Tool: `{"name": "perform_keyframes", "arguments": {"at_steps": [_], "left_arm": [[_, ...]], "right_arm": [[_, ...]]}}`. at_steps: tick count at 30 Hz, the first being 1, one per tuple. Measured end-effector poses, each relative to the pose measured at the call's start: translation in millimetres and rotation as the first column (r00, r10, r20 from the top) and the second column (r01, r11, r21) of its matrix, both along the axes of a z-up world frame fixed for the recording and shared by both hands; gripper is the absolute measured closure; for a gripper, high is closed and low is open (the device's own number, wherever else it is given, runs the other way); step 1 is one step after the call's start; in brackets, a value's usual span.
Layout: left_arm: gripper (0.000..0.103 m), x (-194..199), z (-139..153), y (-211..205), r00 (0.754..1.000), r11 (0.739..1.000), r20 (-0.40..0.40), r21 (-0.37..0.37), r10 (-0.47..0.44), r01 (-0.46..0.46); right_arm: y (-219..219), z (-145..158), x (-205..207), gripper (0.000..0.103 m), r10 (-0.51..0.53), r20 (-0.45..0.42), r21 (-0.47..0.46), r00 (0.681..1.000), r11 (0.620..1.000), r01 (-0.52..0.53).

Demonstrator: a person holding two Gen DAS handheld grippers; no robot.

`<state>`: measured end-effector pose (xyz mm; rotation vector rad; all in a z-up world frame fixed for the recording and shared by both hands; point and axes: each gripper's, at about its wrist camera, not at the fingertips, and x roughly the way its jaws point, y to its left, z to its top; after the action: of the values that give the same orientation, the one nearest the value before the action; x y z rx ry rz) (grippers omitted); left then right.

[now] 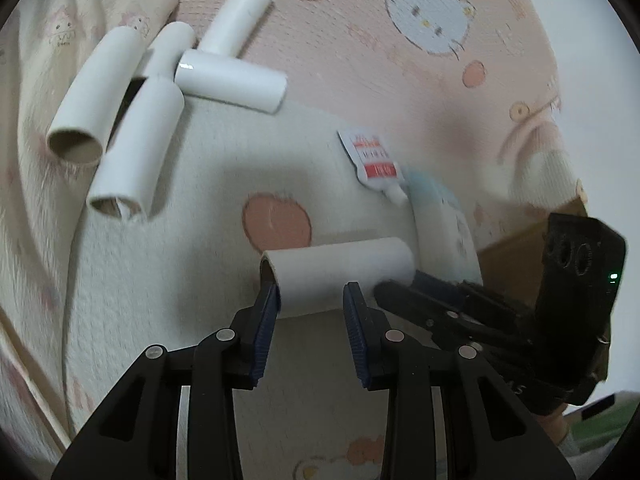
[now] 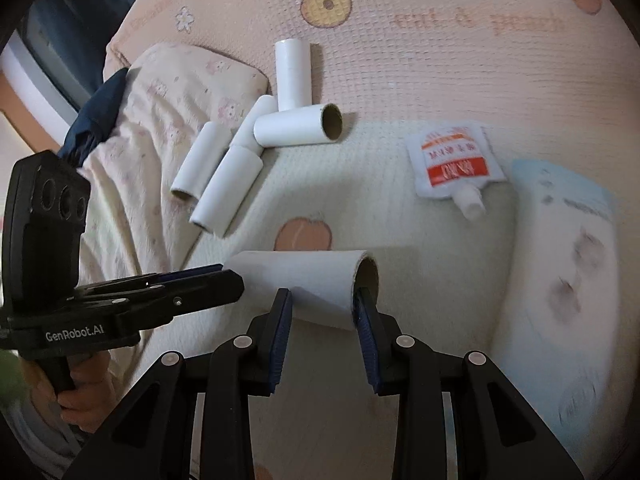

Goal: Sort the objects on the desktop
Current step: 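Pull the lying tube away from the cluster with both grippers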

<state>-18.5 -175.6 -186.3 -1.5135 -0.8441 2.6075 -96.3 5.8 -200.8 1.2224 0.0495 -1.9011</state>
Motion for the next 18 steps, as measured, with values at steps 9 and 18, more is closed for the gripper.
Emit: {"name": "perform_keyframes", "arguments": {"at_steps": [9,18], "left_arm": [[0.067,27,-4,30,1.0,0.999,0.021,0.034,-0.02,0.02],[0.067,46,-8,49,0.998,0.997,0.051,0.065,-0.04,0.037]], "right_arm": [[32,9,42,0.074,0.018,-0.083,0.095,0.996,0.995,-0.01],[56,7,64,0.074,0.014,-0.068,0.123,0.998,0.992,-0.005]]}}
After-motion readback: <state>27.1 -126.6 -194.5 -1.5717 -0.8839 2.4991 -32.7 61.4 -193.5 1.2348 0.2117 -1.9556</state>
